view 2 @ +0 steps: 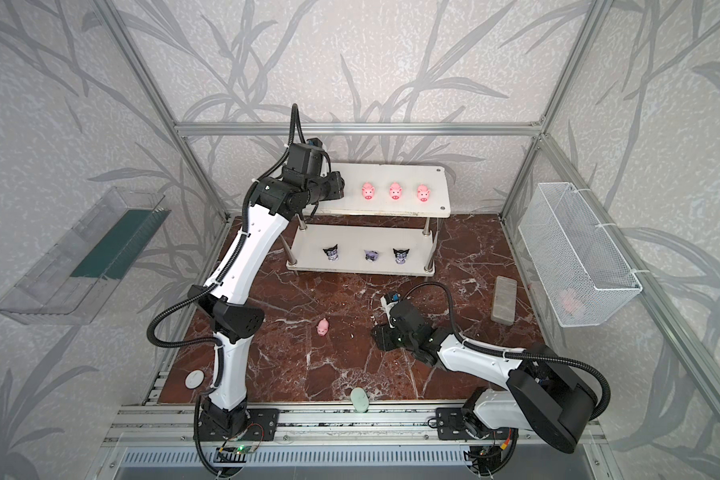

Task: Place and organize the plastic toys onto the shelf
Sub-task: 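Lower the pink pig beside the other pigs and open the left gripper, then withdraw the left gripper from the shelf down to the last pink pig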

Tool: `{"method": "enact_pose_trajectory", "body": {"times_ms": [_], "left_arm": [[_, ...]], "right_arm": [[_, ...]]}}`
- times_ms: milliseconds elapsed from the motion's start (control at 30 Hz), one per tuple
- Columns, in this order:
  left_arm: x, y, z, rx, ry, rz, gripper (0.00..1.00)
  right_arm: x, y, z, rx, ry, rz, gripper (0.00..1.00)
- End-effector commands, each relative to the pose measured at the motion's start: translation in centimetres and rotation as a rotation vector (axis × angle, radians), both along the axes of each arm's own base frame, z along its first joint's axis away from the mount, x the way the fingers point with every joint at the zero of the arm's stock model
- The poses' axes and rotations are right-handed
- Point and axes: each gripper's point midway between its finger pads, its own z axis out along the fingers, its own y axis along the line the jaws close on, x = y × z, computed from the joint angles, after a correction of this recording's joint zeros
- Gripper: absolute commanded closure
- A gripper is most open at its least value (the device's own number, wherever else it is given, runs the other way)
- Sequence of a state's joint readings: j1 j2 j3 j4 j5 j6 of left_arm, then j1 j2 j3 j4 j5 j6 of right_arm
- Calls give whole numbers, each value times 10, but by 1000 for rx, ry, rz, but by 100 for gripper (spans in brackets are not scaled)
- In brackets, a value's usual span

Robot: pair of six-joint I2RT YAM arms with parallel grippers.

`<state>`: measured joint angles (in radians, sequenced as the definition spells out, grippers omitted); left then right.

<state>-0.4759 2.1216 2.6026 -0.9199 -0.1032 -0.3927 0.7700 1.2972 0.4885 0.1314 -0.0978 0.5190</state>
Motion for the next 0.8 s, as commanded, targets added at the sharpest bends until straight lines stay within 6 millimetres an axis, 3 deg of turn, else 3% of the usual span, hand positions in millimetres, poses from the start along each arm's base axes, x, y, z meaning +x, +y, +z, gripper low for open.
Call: {"method": "enact_pose_trajectory", "body": {"times_ms": [0,233,333,467,600,700,767], "left_arm": [[-17,20,55,-32,-110,17,47],[-44,44,107,-16,-230,36,45],[-65,50,118,-37,-242,21,45],[-100,56,109,-97,-253,-3,45],[-145,75,92,-151,-246,7,46],[-177,85,69,-168,-219,21,46],[-196,85,41,-164,-173,12,46]], "right_arm": [[4,1,2,3,-10,-3,43],[4,1,3,5,-10,-7,44],[5,0,5,7,-11,-10,44],[5,0,8,15,-17,-19,44],[5,1,16,24,-20,-15,44],[4,-2,18,14,-26,-12,44],[4,-4,18,1,-27,-14,44]]}}
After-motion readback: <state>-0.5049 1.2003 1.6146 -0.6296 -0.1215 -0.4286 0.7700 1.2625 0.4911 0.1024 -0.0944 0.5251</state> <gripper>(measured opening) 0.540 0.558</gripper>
